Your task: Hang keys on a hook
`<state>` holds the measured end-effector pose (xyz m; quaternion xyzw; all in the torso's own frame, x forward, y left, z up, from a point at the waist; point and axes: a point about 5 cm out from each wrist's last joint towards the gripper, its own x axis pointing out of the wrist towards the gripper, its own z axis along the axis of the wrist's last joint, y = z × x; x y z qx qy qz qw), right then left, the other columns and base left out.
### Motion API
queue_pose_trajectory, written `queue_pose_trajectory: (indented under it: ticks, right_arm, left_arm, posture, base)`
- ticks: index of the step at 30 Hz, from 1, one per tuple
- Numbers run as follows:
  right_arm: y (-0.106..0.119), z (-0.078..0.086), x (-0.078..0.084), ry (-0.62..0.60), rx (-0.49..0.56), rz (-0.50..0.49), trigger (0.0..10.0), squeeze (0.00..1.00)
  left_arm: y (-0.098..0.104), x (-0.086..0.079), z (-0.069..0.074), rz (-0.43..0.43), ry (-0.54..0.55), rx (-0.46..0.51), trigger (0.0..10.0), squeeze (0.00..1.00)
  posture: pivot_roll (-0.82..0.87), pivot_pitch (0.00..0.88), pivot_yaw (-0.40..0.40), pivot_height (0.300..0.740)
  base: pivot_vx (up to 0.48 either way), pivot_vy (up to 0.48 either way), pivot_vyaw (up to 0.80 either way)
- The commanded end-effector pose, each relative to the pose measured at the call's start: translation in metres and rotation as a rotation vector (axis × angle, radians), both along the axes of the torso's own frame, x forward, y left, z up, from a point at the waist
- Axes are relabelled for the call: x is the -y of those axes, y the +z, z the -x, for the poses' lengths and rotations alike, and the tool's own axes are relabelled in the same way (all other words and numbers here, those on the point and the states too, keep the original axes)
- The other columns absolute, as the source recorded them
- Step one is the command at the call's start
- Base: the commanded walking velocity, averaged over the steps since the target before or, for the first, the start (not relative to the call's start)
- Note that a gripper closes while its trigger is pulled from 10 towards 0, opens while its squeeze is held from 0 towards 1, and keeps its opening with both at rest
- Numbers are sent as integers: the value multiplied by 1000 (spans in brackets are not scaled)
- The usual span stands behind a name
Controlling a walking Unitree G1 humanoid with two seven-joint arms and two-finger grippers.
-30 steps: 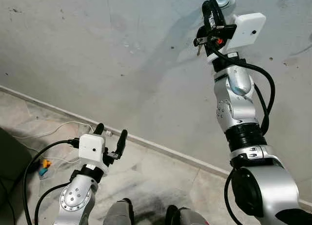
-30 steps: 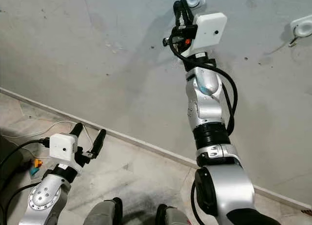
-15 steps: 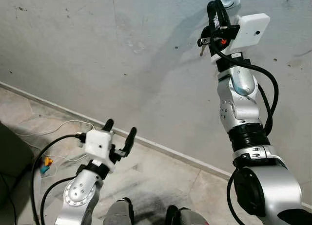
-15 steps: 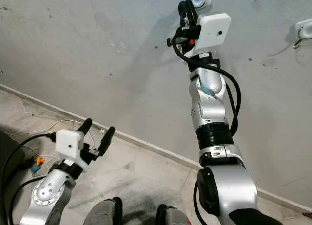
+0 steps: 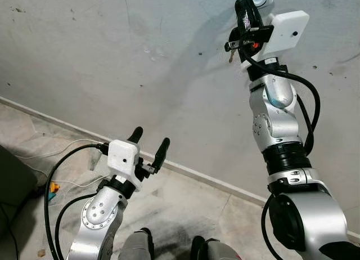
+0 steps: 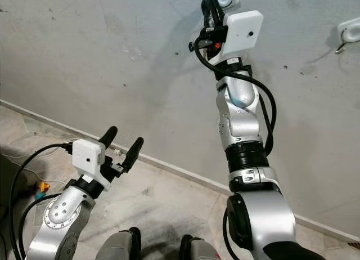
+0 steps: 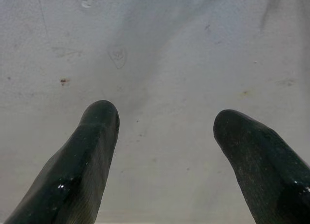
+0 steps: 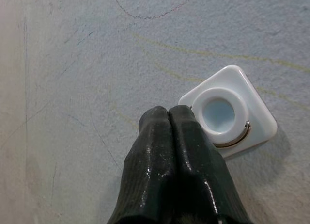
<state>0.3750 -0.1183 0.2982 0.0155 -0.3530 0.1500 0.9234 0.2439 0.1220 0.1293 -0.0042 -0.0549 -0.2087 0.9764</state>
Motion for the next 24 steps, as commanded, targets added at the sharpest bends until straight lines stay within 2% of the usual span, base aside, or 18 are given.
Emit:
queue_pose_trajectory:
  ticks: [1,7,12,18,24]
  right_arm:
    - [29,9,16,-39,124,-34,10000,0]
    - [34,9,27,-76,134,-23,10000,0]
    - [38,10,27,-76,147,-9,10000,0]
    - [27,8,25,-74,111,0,10000,0]
    - [6,4,20,-70,44,-1,10000,0]
  left_arm:
    - [-1,0,1,-13,-2,-5,10000,0]
    - [1,-1,-4,-13,18,3,10000,0]
    - [0,-1,-5,-15,21,3,10000,0]
    - [-2,-1,-4,-17,25,-4,10000,0]
    - [-4,-2,-4,-23,28,-7,10000,0]
  posture:
    - [129,173,-16,740]
    - [125,171,-17,740]
    - [122,170,-18,740]
    - [123,168,-19,740]
    - [125,169,-17,740]
  base:
    - [0,0,0]
    - [0,0,0]
    - [0,0,0]
    - [0,0,0]
    - [0,0,0]
